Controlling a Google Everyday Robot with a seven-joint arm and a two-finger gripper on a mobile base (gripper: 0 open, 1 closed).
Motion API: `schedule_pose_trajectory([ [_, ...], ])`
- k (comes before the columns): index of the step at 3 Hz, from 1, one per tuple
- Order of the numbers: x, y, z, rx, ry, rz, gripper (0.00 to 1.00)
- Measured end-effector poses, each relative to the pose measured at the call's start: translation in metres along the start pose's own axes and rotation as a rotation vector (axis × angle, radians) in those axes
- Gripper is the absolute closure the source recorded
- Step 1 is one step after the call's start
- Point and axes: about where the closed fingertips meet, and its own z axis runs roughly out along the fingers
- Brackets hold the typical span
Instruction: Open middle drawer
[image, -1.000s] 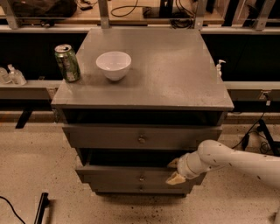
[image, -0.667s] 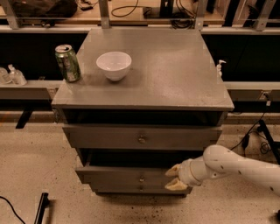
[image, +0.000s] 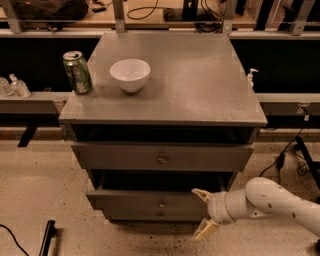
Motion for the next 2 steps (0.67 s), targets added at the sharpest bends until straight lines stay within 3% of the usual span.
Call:
schedule_pose_trajectory([
  [1, 0.000, -0.002, 0.005, -0.021, 0.043, -0.009, 0.00],
  [2, 0.010, -0.015, 0.015, -0.069, 0.133, -0.015, 0.00],
])
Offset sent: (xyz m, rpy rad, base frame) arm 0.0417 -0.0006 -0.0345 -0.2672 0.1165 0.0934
